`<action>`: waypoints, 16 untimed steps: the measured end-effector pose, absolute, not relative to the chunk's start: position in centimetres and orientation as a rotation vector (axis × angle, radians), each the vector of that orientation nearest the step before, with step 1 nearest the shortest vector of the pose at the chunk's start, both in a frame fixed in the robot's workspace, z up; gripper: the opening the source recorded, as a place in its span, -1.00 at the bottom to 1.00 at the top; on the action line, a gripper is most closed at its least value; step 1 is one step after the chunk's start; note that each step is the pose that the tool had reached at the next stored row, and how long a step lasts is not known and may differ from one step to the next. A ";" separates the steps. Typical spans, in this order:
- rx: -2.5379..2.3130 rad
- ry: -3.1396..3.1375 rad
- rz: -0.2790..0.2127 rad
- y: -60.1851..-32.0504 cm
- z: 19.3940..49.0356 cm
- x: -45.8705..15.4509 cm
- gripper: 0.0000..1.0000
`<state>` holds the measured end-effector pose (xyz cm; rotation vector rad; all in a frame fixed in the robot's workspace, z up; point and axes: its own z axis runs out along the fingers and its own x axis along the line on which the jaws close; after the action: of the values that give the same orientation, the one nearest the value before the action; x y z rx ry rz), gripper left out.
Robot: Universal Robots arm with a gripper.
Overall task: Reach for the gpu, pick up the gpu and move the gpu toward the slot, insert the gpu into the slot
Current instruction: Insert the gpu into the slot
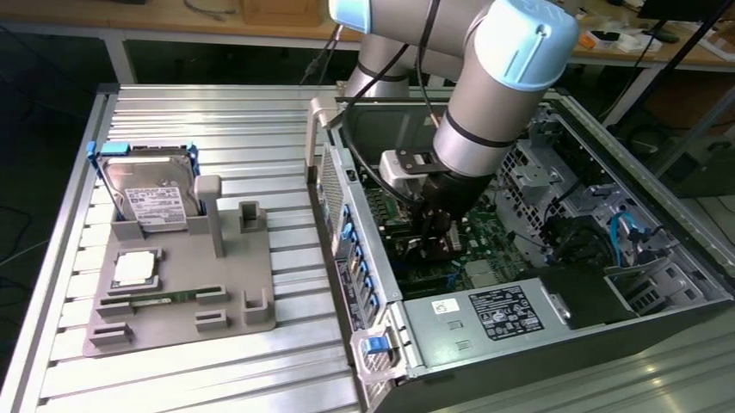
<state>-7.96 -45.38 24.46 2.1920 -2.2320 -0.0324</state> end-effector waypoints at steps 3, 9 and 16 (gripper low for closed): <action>2.193 -2.233 -0.029 -45.3 25.0 -8.0 -0.22; 2.193 -2.233 -0.027 -45.2 25.4 -8.0 -0.22; 2.193 -2.233 -0.027 -45.2 25.4 -8.0 -0.22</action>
<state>-7.96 -45.18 25.45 2.1929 -2.2330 -0.0271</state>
